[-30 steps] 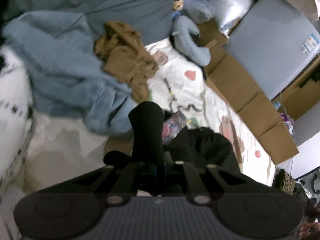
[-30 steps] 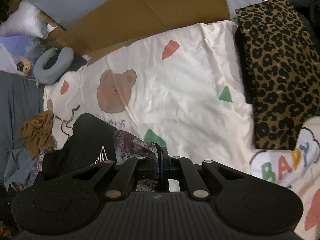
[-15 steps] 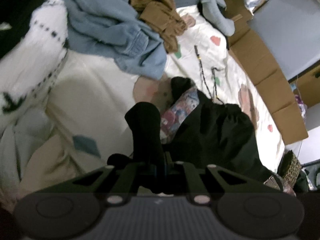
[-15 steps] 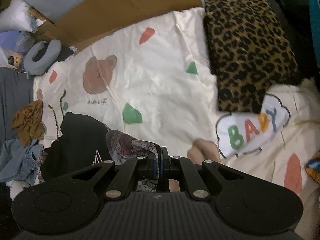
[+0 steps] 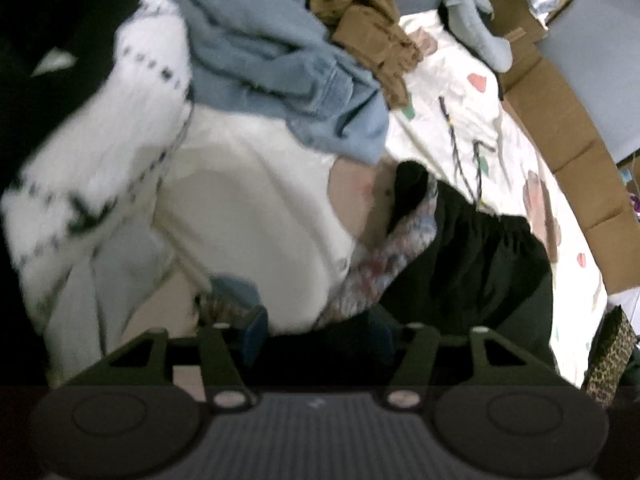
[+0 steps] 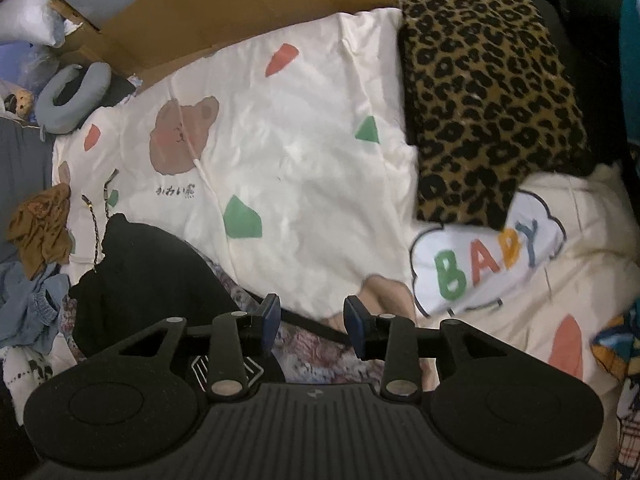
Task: Fold clothes
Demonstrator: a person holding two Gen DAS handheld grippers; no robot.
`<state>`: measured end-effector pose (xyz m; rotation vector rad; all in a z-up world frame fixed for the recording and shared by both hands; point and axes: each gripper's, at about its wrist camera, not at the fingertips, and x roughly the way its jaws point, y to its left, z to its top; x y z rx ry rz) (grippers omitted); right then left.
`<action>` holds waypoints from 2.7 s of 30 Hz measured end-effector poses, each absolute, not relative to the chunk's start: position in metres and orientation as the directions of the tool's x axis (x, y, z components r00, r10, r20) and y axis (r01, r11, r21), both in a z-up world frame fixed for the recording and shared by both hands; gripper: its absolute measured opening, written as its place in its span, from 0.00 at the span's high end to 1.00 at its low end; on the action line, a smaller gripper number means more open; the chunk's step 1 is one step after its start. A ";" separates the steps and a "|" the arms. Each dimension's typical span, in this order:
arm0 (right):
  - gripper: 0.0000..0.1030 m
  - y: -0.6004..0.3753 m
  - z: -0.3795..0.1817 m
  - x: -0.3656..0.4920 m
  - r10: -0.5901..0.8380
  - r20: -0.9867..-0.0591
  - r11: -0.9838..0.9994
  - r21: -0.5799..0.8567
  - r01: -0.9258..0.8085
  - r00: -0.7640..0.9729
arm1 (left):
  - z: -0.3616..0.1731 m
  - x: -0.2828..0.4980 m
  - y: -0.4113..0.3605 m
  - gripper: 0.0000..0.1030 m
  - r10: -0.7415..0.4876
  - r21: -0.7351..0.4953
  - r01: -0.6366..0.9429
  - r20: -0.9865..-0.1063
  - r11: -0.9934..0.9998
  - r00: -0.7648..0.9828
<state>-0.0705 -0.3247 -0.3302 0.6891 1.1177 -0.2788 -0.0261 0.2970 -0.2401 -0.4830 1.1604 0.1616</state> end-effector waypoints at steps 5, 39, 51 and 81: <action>0.59 -0.319 -0.339 -0.043 0.151 -0.883 0.779 0.383 0.497 0.444 | -0.240 0.013 0.281 0.43 -0.147 -0.290 -0.285 -0.890 0.914 0.432; 0.59 -0.245 -0.423 0.156 0.341 -0.809 0.848 0.484 0.215 0.478 | -0.356 0.198 0.203 0.38 -0.262 -0.329 -0.088 -0.863 0.940 0.432; 0.59 -0.207 -0.448 0.191 0.362 -0.810 0.874 0.467 0.134 0.462 | -0.371 0.183 0.211 0.92 -0.219 -0.291 -0.114 -0.880 0.950 0.422; 0.60 -0.118 -0.469 0.259 0.437 -0.810 0.898 0.421 -0.130 0.391 | -0.375 0.166 0.257 0.95 -0.104 -0.222 -0.251 -0.906 0.942 0.410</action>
